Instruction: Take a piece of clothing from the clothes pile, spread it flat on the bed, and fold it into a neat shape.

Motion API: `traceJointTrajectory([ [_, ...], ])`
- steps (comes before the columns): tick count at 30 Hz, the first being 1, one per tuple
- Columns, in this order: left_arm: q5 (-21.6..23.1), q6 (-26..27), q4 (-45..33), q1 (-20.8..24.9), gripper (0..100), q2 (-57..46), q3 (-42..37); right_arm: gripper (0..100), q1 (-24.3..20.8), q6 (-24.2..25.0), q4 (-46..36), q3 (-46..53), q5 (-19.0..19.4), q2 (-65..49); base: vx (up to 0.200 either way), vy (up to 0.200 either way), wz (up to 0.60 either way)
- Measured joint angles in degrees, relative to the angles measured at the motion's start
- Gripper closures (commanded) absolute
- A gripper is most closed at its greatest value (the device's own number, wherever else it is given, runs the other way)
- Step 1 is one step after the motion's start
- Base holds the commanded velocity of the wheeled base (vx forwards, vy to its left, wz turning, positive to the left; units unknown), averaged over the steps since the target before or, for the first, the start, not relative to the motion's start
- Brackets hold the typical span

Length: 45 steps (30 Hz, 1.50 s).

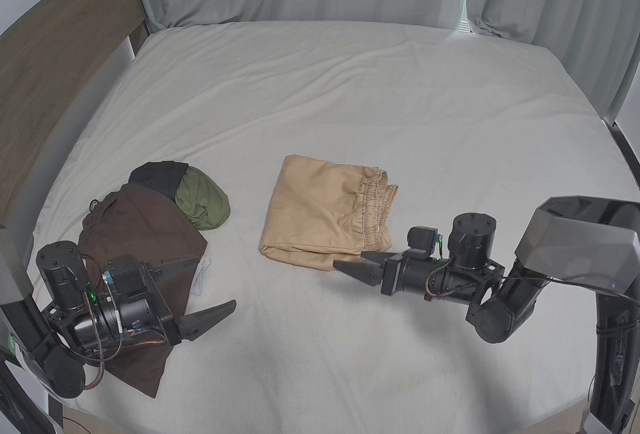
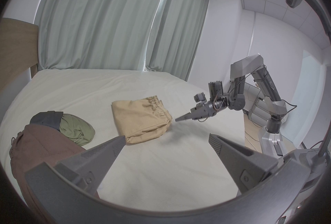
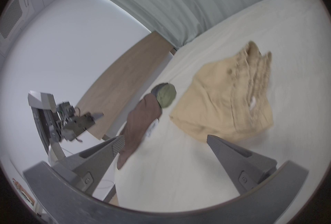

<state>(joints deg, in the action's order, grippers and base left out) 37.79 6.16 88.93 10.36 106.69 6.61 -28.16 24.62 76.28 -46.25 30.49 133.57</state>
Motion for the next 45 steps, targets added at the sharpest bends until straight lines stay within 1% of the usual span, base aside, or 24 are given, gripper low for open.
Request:
traceJointTrajectory([
  [4, 0.0, 0.0, 0.0, 0.1, 0, 0.1, 0.0, 0, -0.2, 3.4, -0.1, -4.7, 0.1, -1.7, 0.0, 0.0, 0.0],
  [7, 0.0, 0.0, 0.0, 0.2, 0, 0.1, 0.0, 0, 0.2, 4.9, -0.7, -9.2, 0.1, -2.0, 0.0, 0.0, 0.0],
  [14, 0.0, 0.0, 0.0, 0.4, 0, 0.1, 0.1, 0, 3.1, 6.3, -4.4, -21.1, 0.1, 2.2, 0.0, 0.0, 0.0],
  [21, 0.0, 0.0, 0.0, 0.7, 0, 0.2, 0.0, 0, 5.3, 6.4, -6.4, -27.0, 0.0, 9.5, 0.0, 0.0, 0.0],
  [31, 0.0, 0.0, 0.0, 0.9, 0, 0.3, -0.4, 0, 7.9, 4.1, -5.6, -29.1, 0.0, 17.4, 0.0, 0.0, 0.0],
  [39, 0.0, 0.0, 0.0, 1.1, 0, 0.5, -0.5, 0, 8.4, 3.9, -3.6, -28.4, -0.2, 18.7, 0.0, 0.0, 0.0],
  [45, 0.0, 0.0, 0.0, 1.2, 0, 0.7, -0.4, 0, 8.2, 3.6, -2.2, -25.0, -0.4, 16.6, 0.0, 0.0, 0.0],
])
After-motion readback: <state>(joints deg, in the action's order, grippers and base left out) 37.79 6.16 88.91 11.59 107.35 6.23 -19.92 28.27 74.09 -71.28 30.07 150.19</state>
